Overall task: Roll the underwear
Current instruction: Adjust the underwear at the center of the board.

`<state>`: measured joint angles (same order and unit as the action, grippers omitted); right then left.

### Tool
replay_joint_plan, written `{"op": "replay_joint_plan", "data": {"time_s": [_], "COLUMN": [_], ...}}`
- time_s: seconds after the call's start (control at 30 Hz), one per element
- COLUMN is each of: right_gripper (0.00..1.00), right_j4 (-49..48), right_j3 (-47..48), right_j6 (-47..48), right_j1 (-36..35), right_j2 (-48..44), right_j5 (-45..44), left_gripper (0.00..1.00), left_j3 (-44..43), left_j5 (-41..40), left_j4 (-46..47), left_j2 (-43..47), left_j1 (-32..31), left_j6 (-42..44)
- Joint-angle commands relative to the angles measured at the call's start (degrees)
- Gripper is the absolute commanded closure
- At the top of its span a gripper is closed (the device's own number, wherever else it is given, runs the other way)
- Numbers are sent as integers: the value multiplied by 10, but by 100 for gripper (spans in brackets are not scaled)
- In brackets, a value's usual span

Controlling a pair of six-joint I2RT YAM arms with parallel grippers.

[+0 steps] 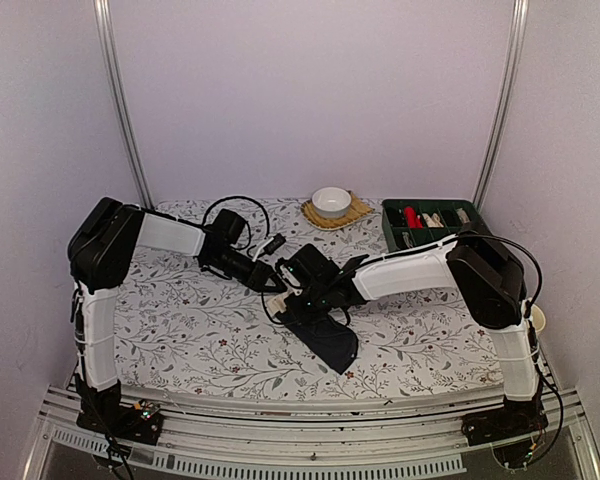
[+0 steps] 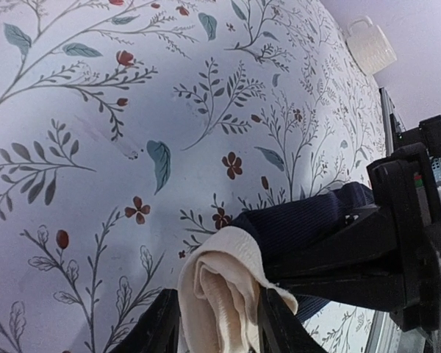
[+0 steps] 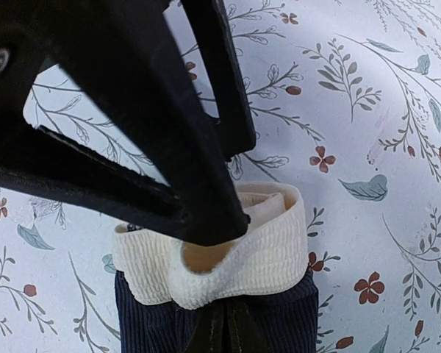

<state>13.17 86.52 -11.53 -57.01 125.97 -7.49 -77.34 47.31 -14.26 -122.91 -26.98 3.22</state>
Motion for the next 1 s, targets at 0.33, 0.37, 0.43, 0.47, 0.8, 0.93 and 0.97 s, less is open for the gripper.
{"op": "replay_joint_plan", "data": {"time_s": [0.33, 0.37, 0.43, 0.47, 0.8, 0.93, 0.97], "right_gripper": [76, 76, 75, 74, 88, 94, 96], "right_j4": [2, 6, 15, 20, 10, -4, -9], "right_j3": [-30, -33, -38, -43, -123, -139, -141], "right_j6": [13, 12, 9, 7, -23, -27, -25], "right_j1": [-13, -13, -13, -13, -13, -13, -13], "right_j2": [-80, -89, -106, -113, -130, -122, -121], "right_j5": [6, 5, 1, -3, 12, 38, 47], "left_gripper": [74, 74, 74, 74, 74, 74, 74], "left_j3": [15, 19, 25, 27, 34, 33, 33], "left_j5": [-137, -143, -158, -162, -182, -176, -172], "left_j4": [-26, -26, -27, -27, -30, -30, -29], "left_j2": [5, 8, 15, 20, 27, 37, 43], "left_j1": [-19, -18, -16, -17, -14, -10, -7], "left_j6": [44, 47, 49, 52, 68, 67, 65]}}
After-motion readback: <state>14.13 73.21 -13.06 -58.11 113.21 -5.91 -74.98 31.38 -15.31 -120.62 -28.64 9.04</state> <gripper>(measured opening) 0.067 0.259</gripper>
